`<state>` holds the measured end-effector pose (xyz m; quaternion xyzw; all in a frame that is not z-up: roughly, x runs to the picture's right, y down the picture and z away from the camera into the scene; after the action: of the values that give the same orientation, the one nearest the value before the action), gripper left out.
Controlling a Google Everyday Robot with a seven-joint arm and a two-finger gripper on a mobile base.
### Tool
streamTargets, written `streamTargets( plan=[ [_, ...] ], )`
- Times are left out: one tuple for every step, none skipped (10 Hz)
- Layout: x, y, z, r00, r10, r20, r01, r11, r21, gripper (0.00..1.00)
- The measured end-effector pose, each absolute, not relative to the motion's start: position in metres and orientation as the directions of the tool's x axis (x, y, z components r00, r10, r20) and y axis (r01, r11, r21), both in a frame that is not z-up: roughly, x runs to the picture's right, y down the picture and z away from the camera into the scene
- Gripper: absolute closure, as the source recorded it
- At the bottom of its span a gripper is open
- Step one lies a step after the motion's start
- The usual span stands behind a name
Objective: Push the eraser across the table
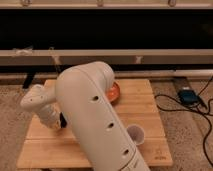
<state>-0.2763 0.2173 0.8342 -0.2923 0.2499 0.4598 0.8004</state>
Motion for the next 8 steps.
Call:
streamTargets(
  plan=[
    [-0.271, 0.209, 0.842, 0.438, 0.596, -0.673, -0.888, 0.400, -0.224, 0.94],
    [-0.264, 0.198, 0.853, 0.424, 0.605, -0.674, -0.895, 0.397, -0.206, 0.94],
    [-0.261, 0.196, 0.856, 0.419, 0.608, -0.675, -0.897, 0.395, -0.201, 0.94],
    [-0.263, 0.195, 0.855, 0.424, 0.608, -0.672, -0.894, 0.400, -0.202, 0.94],
    [-0.261, 0.195, 0.855, 0.420, 0.608, -0.673, -0.896, 0.397, -0.201, 0.94],
    [-0.262, 0.195, 0.855, 0.420, 0.608, -0.674, -0.896, 0.394, -0.202, 0.94],
    [-0.262, 0.193, 0.855, 0.414, 0.611, -0.674, -0.900, 0.388, -0.200, 0.94],
    [-0.261, 0.182, 0.860, 0.400, 0.627, -0.668, -0.907, 0.375, -0.192, 0.94]
  ],
)
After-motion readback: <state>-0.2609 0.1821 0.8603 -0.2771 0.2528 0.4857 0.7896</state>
